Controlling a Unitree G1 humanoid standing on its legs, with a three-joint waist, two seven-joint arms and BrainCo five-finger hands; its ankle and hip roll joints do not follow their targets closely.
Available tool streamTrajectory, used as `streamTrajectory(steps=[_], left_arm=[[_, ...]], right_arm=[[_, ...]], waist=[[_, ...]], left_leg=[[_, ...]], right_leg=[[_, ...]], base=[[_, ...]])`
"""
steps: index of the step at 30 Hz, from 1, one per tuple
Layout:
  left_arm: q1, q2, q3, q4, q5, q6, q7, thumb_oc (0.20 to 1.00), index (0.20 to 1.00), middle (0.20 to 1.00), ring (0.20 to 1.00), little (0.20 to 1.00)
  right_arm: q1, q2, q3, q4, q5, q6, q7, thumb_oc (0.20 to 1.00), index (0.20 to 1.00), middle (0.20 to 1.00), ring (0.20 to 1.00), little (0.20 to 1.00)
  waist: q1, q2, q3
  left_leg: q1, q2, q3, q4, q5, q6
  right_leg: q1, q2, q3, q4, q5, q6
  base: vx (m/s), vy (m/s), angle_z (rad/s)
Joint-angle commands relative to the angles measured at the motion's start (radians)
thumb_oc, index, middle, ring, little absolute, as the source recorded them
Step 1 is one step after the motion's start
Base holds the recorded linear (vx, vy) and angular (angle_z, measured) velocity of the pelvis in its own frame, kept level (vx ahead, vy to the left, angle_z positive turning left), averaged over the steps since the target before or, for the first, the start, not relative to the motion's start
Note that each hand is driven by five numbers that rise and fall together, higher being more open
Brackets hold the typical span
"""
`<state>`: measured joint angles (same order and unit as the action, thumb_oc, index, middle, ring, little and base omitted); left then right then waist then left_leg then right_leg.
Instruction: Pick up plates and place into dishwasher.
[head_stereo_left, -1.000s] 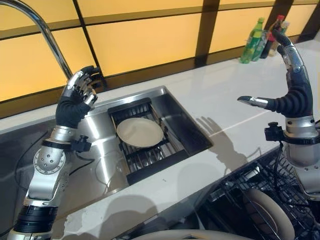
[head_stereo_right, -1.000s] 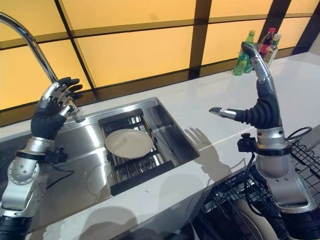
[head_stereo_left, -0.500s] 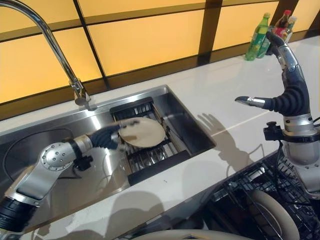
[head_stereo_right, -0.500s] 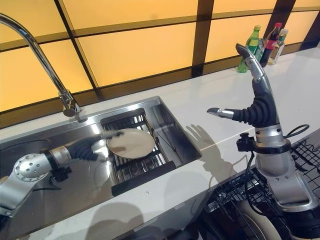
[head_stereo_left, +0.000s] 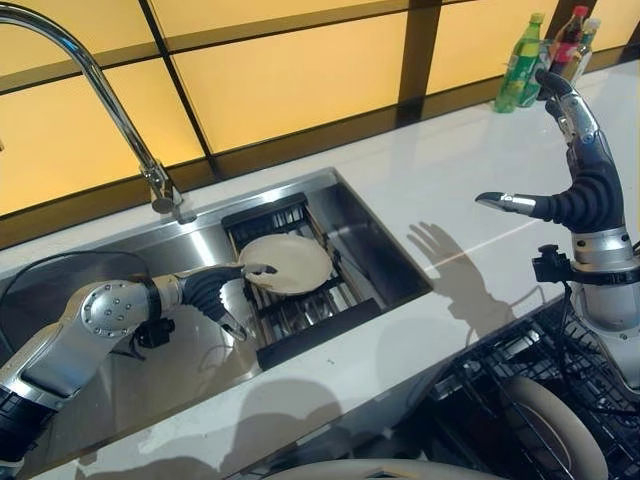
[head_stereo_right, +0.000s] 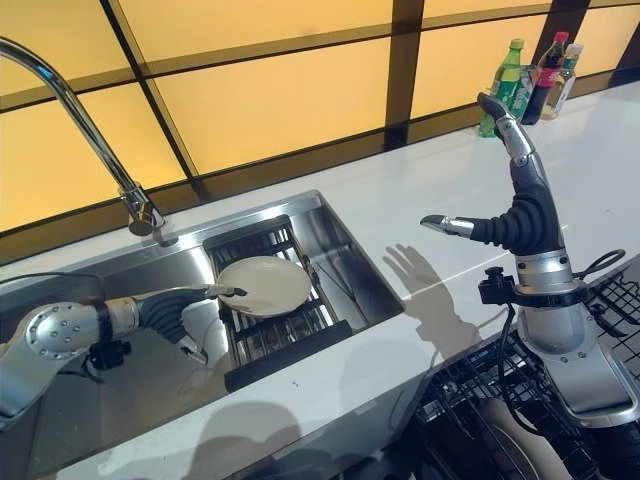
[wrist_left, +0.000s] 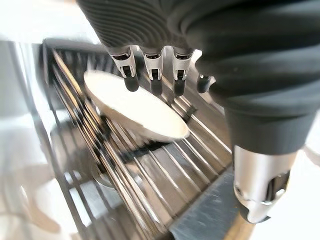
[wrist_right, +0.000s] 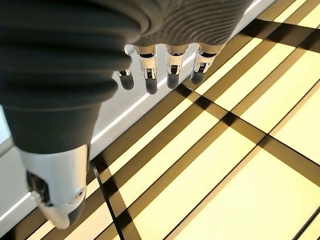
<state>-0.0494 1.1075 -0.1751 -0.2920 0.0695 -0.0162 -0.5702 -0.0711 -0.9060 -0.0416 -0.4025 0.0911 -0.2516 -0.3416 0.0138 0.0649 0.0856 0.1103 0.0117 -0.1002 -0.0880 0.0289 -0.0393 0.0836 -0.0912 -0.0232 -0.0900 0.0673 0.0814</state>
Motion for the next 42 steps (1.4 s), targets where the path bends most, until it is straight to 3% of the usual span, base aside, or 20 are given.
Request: streamTrajectory(steps=[1, 6, 13, 20, 26, 35, 42], left_arm=[[0.017, -0.014, 0.062, 0.007, 0.143, -0.076, 0.185, 1.0, 1.0, 1.0, 1.0, 1.0], [0.052, -0.096, 0.102, 0.064, 0.303, -0.128, 0.439, 1.0, 1.0, 1.0, 1.0, 1.0], [0.061, -0.18, 0.066, 0.146, 0.494, -0.161, 0.716, 1.0, 1.0, 1.0, 1.0, 1.0], [-0.035, -0.205, -0.096, 0.203, 0.516, -0.155, 0.726, 1.0, 1.0, 1.0, 1.0, 1.0], [-0.053, -0.18, -0.156, 0.189, 0.501, -0.139, 0.704, 1.0, 1.0, 1.0, 1.0, 1.0], [-0.172, -0.206, -0.267, 0.25, 0.558, -0.066, 0.792, 1.0, 1.0, 1.0, 1.0, 1.0], [-0.206, -0.217, -0.311, 0.347, 0.654, 0.019, 0.919, 1.0, 1.0, 1.0, 1.0, 1.0]], right_arm=[[0.02, -0.036, -0.051, -0.054, 0.033, -0.003, 0.004, 1.0, 1.0, 1.0, 1.0, 1.0], [0.048, 0.005, -0.068, -0.052, 0.011, -0.004, 0.024, 1.0, 1.0, 1.0, 1.0, 1.0], [0.059, 0.039, -0.053, -0.045, -0.023, -0.02, 0.022, 1.0, 1.0, 1.0, 1.0, 1.0], [0.008, 0.034, -0.003, -0.029, -0.044, -0.015, -0.002, 1.0, 1.0, 1.0, 1.0, 1.0], [0.009, 0.019, 0.014, -0.044, -0.037, -0.011, -0.024, 1.0, 1.0, 1.0, 1.0, 1.0], [-0.077, 0.024, 0.086, -0.028, -0.091, -0.011, -0.094, 1.0, 1.0, 1.0, 1.0, 1.0], [-0.123, 0.019, 0.117, -0.021, -0.115, -0.002, -0.129, 1.0, 1.0, 1.0, 1.0, 1.0]], waist=[[0.011, -0.033, -0.033], [0.016, -0.045, -0.022], [0.007, -0.05, 0.002], [-0.017, -0.052, 0.044], [-0.03, -0.049, 0.074], [-0.041, -0.053, 0.158], [-0.049, -0.06, 0.208]], left_leg=[[-0.053, -0.024, -0.002, 0.052, -0.009, 0.017], [-0.058, -0.019, -0.007, 0.044, -0.006, 0.014], [-0.073, -0.016, -0.002, 0.042, -0.004, 0.011], [-0.106, -0.014, 0.009, 0.057, -0.005, 0.013], [-0.111, -0.013, 0.022, 0.063, -0.008, 0.015], [-0.192, -0.016, 0.023, 0.094, -0.003, 0.017], [-0.233, -0.012, 0.034, 0.103, -0.008, 0.017]], right_leg=[[-0.012, -0.015, -0.017, 0.104, -0.068, 0.06], [-0.017, -0.018, -0.017, 0.105, -0.068, 0.062], [-0.04, -0.023, -0.003, 0.114, -0.068, 0.067], [-0.085, -0.025, 0.026, 0.136, -0.064, 0.079], [-0.096, -0.029, 0.045, 0.143, -0.062, 0.09], [-0.166, -0.027, 0.07, 0.164, -0.056, 0.093], [-0.198, -0.026, 0.089, 0.162, -0.058, 0.092]], base=[[0.06, 0.002, 0.07], [0.03, 0.002, 0.06], [0.0, 0.0, 0.0], [-0.03, 0.005, -0.02], [0.0, 0.013, -0.15], [-0.1, -0.005, -0.07], [-0.05, 0.003, -0.03]])
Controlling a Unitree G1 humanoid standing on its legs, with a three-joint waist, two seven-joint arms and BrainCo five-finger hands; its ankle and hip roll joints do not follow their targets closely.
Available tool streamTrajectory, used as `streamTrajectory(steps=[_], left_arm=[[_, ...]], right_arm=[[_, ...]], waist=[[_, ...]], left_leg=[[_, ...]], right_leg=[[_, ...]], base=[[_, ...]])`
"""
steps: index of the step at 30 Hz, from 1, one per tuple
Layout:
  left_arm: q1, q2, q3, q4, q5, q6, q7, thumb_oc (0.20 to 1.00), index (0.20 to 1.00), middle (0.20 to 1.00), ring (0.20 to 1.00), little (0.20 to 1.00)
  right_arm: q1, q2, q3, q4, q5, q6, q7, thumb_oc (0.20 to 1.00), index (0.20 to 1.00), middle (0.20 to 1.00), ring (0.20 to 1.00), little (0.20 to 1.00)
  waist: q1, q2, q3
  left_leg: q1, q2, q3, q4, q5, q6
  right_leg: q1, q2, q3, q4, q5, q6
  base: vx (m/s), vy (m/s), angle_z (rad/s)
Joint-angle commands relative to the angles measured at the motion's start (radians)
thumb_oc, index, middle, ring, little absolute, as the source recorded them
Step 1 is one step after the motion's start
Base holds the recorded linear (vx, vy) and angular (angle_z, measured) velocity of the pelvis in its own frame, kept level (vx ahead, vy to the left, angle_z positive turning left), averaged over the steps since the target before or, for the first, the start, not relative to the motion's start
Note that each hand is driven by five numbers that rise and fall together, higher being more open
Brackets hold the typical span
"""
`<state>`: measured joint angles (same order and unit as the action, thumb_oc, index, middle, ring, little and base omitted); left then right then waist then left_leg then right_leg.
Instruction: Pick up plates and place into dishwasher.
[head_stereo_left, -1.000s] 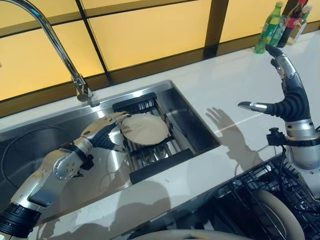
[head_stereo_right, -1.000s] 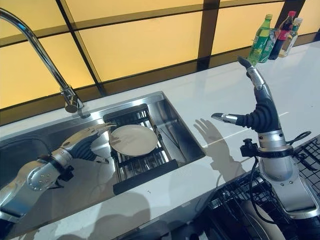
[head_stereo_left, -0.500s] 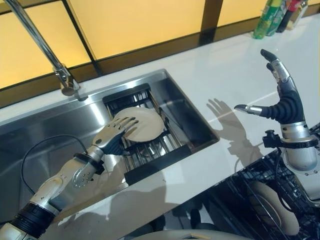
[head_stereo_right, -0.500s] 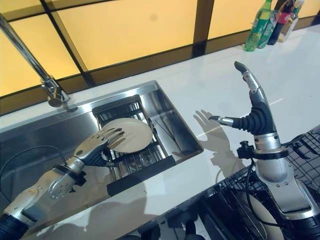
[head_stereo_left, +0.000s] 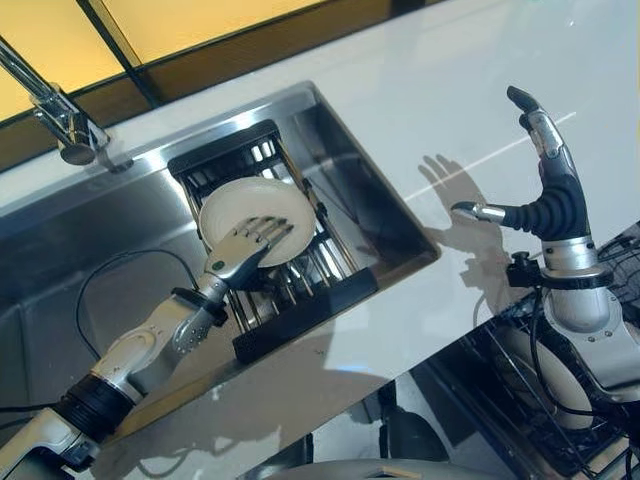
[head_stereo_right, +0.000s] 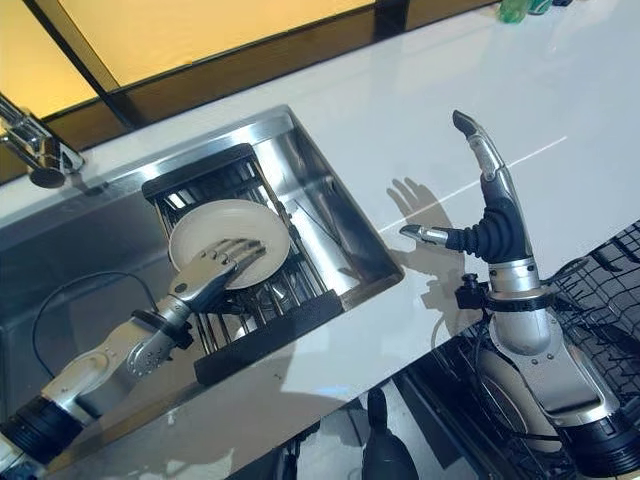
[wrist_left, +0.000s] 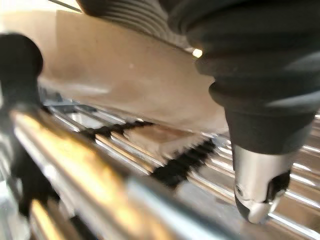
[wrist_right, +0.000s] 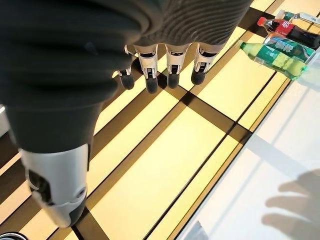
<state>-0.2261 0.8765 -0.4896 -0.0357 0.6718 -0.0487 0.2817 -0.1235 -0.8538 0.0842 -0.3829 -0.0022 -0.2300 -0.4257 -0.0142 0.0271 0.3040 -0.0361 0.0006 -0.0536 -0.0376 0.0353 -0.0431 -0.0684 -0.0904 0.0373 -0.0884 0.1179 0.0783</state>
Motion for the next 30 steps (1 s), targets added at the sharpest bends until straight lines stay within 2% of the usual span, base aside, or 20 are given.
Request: streamTrajectory(steps=[1, 4, 8, 14, 15, 16, 17, 30], left_arm=[[-0.034, 0.013, 0.0, 0.1, 0.061, 0.058, 0.079, 1.0, 1.0, 1.0, 1.0, 1.0], [-0.088, 0.009, -0.043, 0.164, 0.125, 0.102, 0.136, 1.0, 1.0, 1.0, 1.0, 1.0], [-0.143, -0.009, -0.092, 0.231, 0.183, 0.156, 0.137, 1.0, 1.0, 1.0, 1.0, 1.0], [-0.146, -0.046, -0.097, 0.31, 0.217, 0.232, 0.207, 1.0, 1.0, 1.0, 1.0, 1.0], [-0.153, -0.059, -0.096, 0.331, 0.208, 0.242, 0.234, 0.79, 0.79, 0.79, 0.79, 0.79], [-0.157, -0.064, -0.097, 0.339, 0.202, 0.243, 0.243, 0.36, 0.36, 0.36, 0.36, 0.36], [-0.164, -0.076, -0.087, 0.353, 0.2, 0.238, 0.244, 0.2, 0.2, 0.2, 0.2, 0.2], [-0.166, -0.129, -0.017, 0.356, 0.188, 0.195, 0.33, 0.2, 0.2, 0.2, 0.2, 0.2]], right_arm=[[-0.072, -0.033, -0.008, -0.041, -0.024, -0.024, -0.046, 1.0, 1.0, 1.0, 1.0, 1.0], [-0.109, -0.03, 0.009, -0.027, -0.041, -0.031, -0.058, 1.0, 1.0, 1.0, 1.0, 1.0], [-0.171, -0.022, 0.031, -0.013, -0.067, -0.017, -0.065, 1.0, 1.0, 1.0, 1.0, 1.0], [-0.209, -0.009, 0.027, 0.005, -0.085, -0.024, -0.065, 1.0, 1.0, 1.0, 1.0, 1.0], [-0.221, -0.001, 0.029, 0.01, -0.093, -0.025, -0.063, 1.0, 1.0, 1.0, 1.0, 1.0], [-0.227, 0.001, 0.031, 0.013, -0.095, -0.026, -0.062, 1.0, 1.0, 1.0, 1.0, 1.0], [-0.232, 0.009, 0.027, 0.013, -0.102, -0.027, -0.058, 1.0, 1.0, 1.0, 1.0, 1.0], [-0.248, 0.061, -0.001, 0.027, -0.141, -0.02, -0.02, 1.0, 1.0, 1.0, 1.0, 1.0]], waist=[[-0.021, -0.022, -0.008], [-0.028, -0.024, 0.019], [-0.032, -0.024, 0.051], [-0.032, -0.026, 0.078], [-0.033, -0.027, 0.084], [-0.033, -0.026, 0.085], [-0.031, -0.026, 0.088], [-0.024, -0.015, 0.076]], left_leg=[[-0.091, -0.001, -0.012, 0.056, -0.015, 0.021], [-0.133, 0.0, -0.01, 0.07, -0.011, 0.021], [-0.176, 0.002, -0.009, 0.079, -0.008, 0.022], [-0.202, 0.001, -0.003, 0.08, -0.003, 0.024], [-0.207, -0.001, -0.003, 0.08, -0.003, 0.025], [-0.209, -0.001, -0.003, 0.08, -0.002, 0.025], [-0.212, -0.003, -0.003, 0.08, -0.001, 0.026], [-0.188, -0.018, -0.015, 0.071, 0.0, 0.031]], right_leg=[[-0.05, -0.027, 0.03, 0.161, -0.109, 0.095], [-0.086, -0.025, 0.038, 0.168, -0.103, 0.09], [-0.125, -0.021, 0.048, 0.169, -0.093, 0.084], [-0.154, -0.018, 0.055, 0.167, -0.084, 0.076], [-0.162, -0.017, 0.054, 0.169, -0.082, 0.073], [-0.165, -0.016, 0.055, 0.17, -0.081, 0.072], [-0.17, -0.017, 0.052, 0.171, -0.08, 0.069], [-0.17, -0.021, 0.023, 0.19, -0.084, 0.052]], base=[[0.0, 0.0, 0.0], [-0.12, 0.015, -0.03], [-0.12, 0.014, 0.01], [-0.07, 0.023, -0.01], [-0.07, 0.02, -0.03], [-0.07, 0.021, -0.04], [-0.05, 0.014, -0.04], [-0.01, 0.004, 0.0]])
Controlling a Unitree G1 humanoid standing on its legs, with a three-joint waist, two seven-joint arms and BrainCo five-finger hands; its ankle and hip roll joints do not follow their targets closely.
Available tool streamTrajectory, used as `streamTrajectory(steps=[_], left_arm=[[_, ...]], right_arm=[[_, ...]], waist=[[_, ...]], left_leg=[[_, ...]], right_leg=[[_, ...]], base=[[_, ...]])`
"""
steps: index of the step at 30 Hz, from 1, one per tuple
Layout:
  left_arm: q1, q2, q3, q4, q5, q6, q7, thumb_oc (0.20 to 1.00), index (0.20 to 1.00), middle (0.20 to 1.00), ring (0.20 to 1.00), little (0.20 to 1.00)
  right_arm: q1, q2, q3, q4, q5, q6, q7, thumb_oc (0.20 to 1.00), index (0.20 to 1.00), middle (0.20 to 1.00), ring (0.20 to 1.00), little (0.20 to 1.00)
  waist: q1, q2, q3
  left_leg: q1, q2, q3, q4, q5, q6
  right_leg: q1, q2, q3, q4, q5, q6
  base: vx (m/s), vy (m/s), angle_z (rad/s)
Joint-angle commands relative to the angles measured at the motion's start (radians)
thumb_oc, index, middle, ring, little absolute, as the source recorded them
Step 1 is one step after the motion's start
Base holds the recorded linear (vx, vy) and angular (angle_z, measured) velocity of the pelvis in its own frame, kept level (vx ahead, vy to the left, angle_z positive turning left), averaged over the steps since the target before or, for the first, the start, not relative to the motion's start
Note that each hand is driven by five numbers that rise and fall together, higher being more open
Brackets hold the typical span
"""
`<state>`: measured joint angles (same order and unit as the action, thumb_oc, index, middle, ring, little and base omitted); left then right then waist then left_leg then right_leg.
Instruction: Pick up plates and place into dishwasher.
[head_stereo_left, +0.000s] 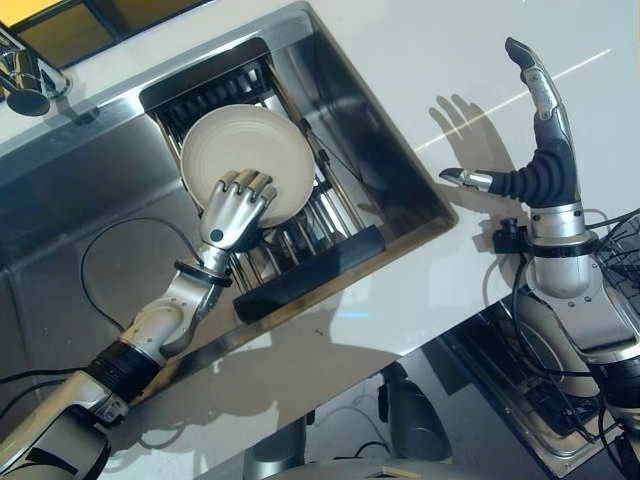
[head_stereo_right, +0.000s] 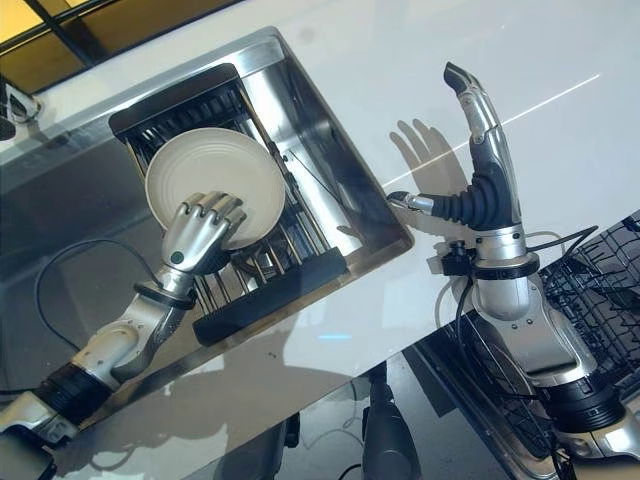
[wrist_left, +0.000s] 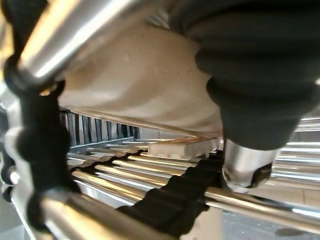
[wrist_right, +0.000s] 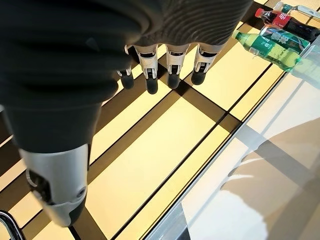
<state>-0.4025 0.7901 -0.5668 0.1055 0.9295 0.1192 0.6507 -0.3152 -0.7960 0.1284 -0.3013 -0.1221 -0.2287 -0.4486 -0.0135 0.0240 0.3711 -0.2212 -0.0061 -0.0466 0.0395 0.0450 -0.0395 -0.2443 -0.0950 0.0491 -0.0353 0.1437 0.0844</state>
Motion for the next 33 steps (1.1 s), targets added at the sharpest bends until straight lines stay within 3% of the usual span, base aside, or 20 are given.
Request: streamTrajectory(steps=[1, 11, 13, 17, 19, 23, 33], left_arm=[[0.016, -0.042, 0.068, 0.209, -0.075, 0.025, -0.025, 0.2, 0.2, 0.2, 0.2, 0.2], [0.109, 0.0, 0.302, 0.039, -0.096, -0.083, 0.097, 0.2, 0.2, 0.2, 0.2, 0.2], [0.146, 0.008, 0.362, -0.016, -0.092, -0.121, 0.088, 0.2, 0.2, 0.2, 0.2, 0.2], [0.152, 0.009, 0.366, -0.022, -0.092, -0.121, 0.085, 0.2, 0.2, 0.2, 0.2, 0.2], [0.205, 0.016, 0.481, -0.132, -0.149, -0.217, 0.104, 0.2, 0.2, 0.2, 0.2, 0.2], [0.267, -0.002, 0.577, -0.22, -0.185, -0.279, 0.085, 0.2, 0.2, 0.2, 0.2, 0.2], [0.332, 0.003, 0.673, -0.324, -0.22, -0.33, 0.019, 0.2, 0.2, 0.2, 0.2, 0.2]], right_arm=[[-0.053, 0.004, -0.047, -0.055, -0.022, -0.022, 0.003, 1.0, 1.0, 1.0, 1.0, 1.0], [0.051, 0.014, -0.118, -0.062, -0.002, -0.054, 0.016, 1.0, 1.0, 1.0, 1.0, 1.0], [0.083, 0.019, -0.144, -0.071, 0.008, -0.052, 0.027, 1.0, 1.0, 1.0, 1.0, 1.0], [0.084, 0.02, -0.143, -0.073, 0.008, -0.051, 0.027, 1.0, 1.0, 1.0, 1.0, 1.0], [0.148, 0.028, -0.189, -0.074, 0.031, -0.064, 0.031, 1.0, 1.0, 1.0, 1.0, 1.0], [0.219, 0.049, -0.224, -0.088, 0.038, -0.079, 0.048, 1.0, 1.0, 1.0, 1.0, 1.0], [0.281, 0.049, -0.266, -0.11, 0.087, -0.097, 0.072, 1.0, 1.0, 1.0, 1.0, 1.0]], waist=[[-0.024, -0.011, 0.006], [0.001, -0.014, -0.07], [0.009, -0.017, -0.096], [0.006, -0.017, -0.095], [0.029, -0.022, -0.158], [0.036, -0.027, -0.217], [0.044, -0.028, -0.303]], left_leg=[[0.002, -0.012, -0.022, -0.008, -0.009, 0.027], [0.072, -0.021, -0.039, -0.029, -0.006, 0.025], [0.091, -0.02, -0.044, -0.036, -0.007, 0.022], [0.095, -0.02, -0.045, -0.037, -0.008, 0.022], [0.136, -0.014, -0.052, -0.05, -0.011, 0.015], [0.171, -0.009, -0.059, -0.064, -0.012, 0.009], [0.242, 0.001, -0.075, -0.103, -0.012, -0.004]], right_leg=[[0.01, -0.017, 0.009, 0.136, -0.111, 0.046], [0.084, -0.017, -0.029, 0.12, -0.12, 0.039], [0.108, -0.016, -0.04, 0.112, -0.123, 0.038], [0.113, -0.016, -0.041, 0.111, -0.124, 0.038], [0.156, -0.011, -0.063, 0.107, -0.137, 0.037], [0.193, -0.007, -0.081, 0.099, -0.145, 0.038], [0.262, 0.017, -0.091, 0.079, -0.164, 0.032]], base=[[0.02, 0.0, 0.05], [0.04, -0.036, 0.05], [0.05, -0.067, 0.18], [0.02, -0.029, 0.1], [0.12, -0.145, 0.06], [0.09, -0.078, 0.2], [0.05, -0.065, 0.05]])
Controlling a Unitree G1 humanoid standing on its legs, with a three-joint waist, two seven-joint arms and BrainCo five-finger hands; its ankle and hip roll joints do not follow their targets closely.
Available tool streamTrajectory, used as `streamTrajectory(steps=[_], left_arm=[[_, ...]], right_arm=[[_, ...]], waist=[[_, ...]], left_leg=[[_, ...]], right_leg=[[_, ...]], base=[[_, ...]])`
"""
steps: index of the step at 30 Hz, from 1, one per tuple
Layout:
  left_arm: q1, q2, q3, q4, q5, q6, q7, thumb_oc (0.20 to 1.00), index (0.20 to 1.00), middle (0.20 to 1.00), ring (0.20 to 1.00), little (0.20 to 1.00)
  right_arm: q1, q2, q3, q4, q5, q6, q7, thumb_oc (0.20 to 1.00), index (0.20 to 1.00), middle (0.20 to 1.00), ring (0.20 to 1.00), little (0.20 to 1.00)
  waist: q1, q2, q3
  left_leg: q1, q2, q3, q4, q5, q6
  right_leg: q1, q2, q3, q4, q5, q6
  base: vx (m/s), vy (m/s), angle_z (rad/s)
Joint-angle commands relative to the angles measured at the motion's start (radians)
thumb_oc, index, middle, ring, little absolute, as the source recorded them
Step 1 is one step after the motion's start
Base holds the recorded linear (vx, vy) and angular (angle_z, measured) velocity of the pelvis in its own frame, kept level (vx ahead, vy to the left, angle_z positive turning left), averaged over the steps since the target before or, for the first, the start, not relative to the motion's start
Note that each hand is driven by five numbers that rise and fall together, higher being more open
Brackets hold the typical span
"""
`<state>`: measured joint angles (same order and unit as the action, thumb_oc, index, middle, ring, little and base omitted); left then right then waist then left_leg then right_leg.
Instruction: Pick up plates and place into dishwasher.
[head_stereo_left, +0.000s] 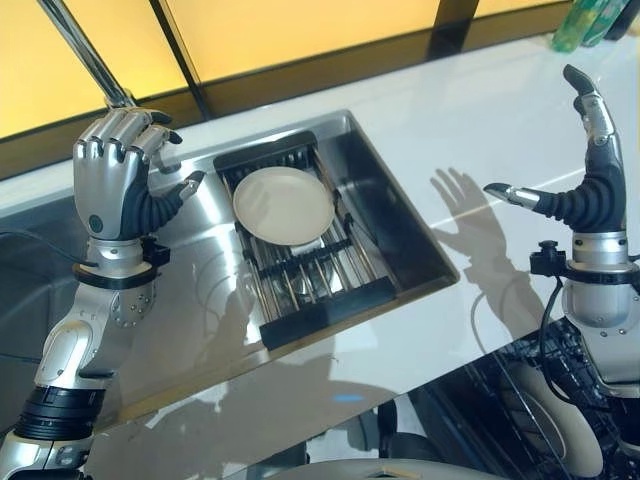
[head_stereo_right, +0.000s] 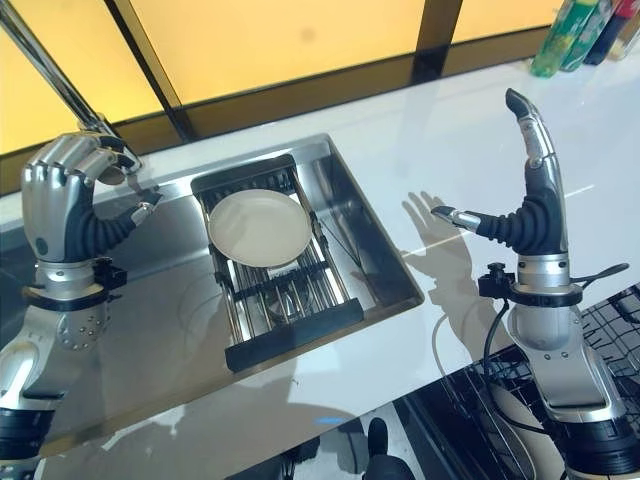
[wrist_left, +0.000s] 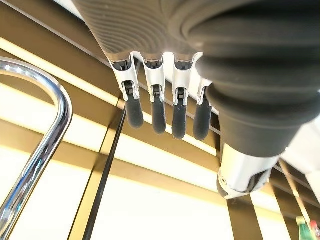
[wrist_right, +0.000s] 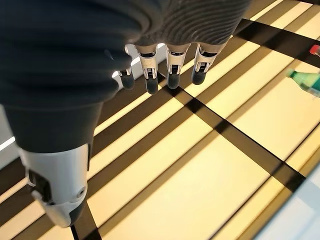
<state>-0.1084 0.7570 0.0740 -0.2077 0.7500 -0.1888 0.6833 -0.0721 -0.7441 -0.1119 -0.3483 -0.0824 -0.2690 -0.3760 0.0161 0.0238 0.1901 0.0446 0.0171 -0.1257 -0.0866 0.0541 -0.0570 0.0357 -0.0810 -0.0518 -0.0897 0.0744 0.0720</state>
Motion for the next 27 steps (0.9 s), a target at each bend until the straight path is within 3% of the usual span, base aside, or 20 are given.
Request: streamTrajectory(steps=[1, 4, 8, 9, 10, 13, 18, 22, 27], left_arm=[[0.042, 0.037, 0.033, -0.011, -0.042, -0.023, -0.02, 0.2, 0.2, 0.2, 0.2, 0.2], [0.066, 0.058, 0.037, -0.01, -0.058, -0.043, -0.071, 0.2, 0.2, 0.2, 0.2, 0.2], [0.101, 0.081, 0.02, -0.026, -0.088, -0.088, -0.23, 0.2, 0.2, 0.2, 0.2, 0.2], [0.113, 0.093, 0.003, -0.029, -0.113, -0.084, -0.309, 0.73, 0.73, 0.73, 0.73, 0.73], [0.121, 0.107, -0.018, -0.036, -0.12, -0.075, -0.359, 1.0, 1.0, 1.0, 1.0, 1.0], [0.117, 0.149, -0.086, -0.02, -0.115, -0.055, -0.419, 1.0, 1.0, 1.0, 1.0, 1.0], [0.073, 0.197, -0.228, 0.035, -0.095, -0.01, -0.438, 1.0, 1.0, 1.0, 1.0, 1.0], [-0.013, 0.204, -0.377, 0.116, -0.064, 0.044, -0.391, 1.0, 1.0, 1.0, 1.0, 1.0], [-0.087, 0.192, -0.459, 0.193, -0.057, 0.08, -0.333, 1.0, 1.0, 1.0, 1.0, 1.0]], right_arm=[[0.041, -0.002, -0.026, -0.063, 0.049, -0.058, 0.001, 1.0, 1.0, 1.0, 1.0, 1.0], [0.06, -0.004, -0.031, -0.068, 0.061, -0.06, 0.004, 1.0, 1.0, 1.0, 1.0, 1.0], [0.087, -0.013, -0.044, -0.08, 0.083, -0.049, 0.016, 1.0, 1.0, 1.0, 1.0, 1.0], [0.095, -0.02, -0.048, -0.081, 0.092, -0.048, 0.019, 1.0, 1.0, 1.0, 1.0, 1.0], [0.098, -0.027, -0.047, -0.083, 0.098, -0.042, 0.02, 1.0, 1.0, 1.0, 1.0, 1.0], [0.094, -0.053, -0.024, -0.081, 0.11, -0.028, 0.014, 1.0, 1.0, 1.0, 1.0, 1.0], [0.086, -0.089, 0.021, -0.065, 0.127, -0.014, 0.005, 1.0, 1.0, 1.0, 1.0, 1.0], [0.04, -0.121, 0.081, -0.038, 0.118, -0.008, -0.022, 1.0, 1.0, 1.0, 1.0, 1.0], [-0.012, -0.142, 0.122, -0.013, 0.119, -0.011, -0.04, 1.0, 1.0, 1.0, 1.0, 1.0]], waist=[[0.014, -0.027, -0.125], [0.011, -0.024, -0.138], [0.006, -0.017, -0.143], [0.002, -0.013, -0.141], [0.0, -0.008, -0.136], [-0.011, 0.0, -0.124], [-0.031, 0.006, -0.102], [-0.046, 0.008, -0.067], [-0.052, 0.007, -0.04]], left_leg=[[-0.019, -0.022, 0.003, 0.021, -0.021, 0.013], [-0.006, -0.021, -0.002, 0.018, -0.022, 0.012], [0.003, -0.018, -0.001, 0.022, -0.023, 0.011], [0.006, -0.016, -0.001, 0.024, -0.023, 0.012], [0.009, -0.015, -0.002, 0.025, -0.023, 0.011], [0.019, -0.012, 0.001, 0.024, -0.022, 0.013], [0.021, -0.009, 0.009, 0.028, -0.02, 0.015], [-0.01, -0.009, 0.014, 0.048, -0.02, 0.016], [-0.045, -0.009, 0.019, 0.063, -0.02, 0.017]], right_leg=[[-0.014, 0.005, 0.011, 0.132, -0.095, 0.043], [-0.001, 0.011, 0.015, 0.129, -0.098, 0.042], [0.008, 0.015, 0.019, 0.132, -0.1, 0.041], [0.01, 0.015, 0.022, 0.133, -0.101, 0.041], [0.012, 0.015, 0.023, 0.134, -0.099, 0.042], [0.017, 0.013, 0.028, 0.136, -0.097, 0.046], [0.012, 0.006, 0.04, 0.14, -0.091, 0.058], [-0.025, -0.001, 0.057, 0.156, -0.083, 0.067], [-0.062, -0.001, 0.077, 0.167, -0.076, 0.07]], base=[[0.06, -0.039, 0.0], [0.07, -0.046, -0.01], [0.08, -0.021, -0.01], [0.08, 0.008, -0.01], [0.09, 0.015, -0.01], [0.09, 0.021, 0.0], [0.09, 0.047, -0.02], [-0.01, 0.06, -0.06], [-0.05, 0.034, -0.08]])
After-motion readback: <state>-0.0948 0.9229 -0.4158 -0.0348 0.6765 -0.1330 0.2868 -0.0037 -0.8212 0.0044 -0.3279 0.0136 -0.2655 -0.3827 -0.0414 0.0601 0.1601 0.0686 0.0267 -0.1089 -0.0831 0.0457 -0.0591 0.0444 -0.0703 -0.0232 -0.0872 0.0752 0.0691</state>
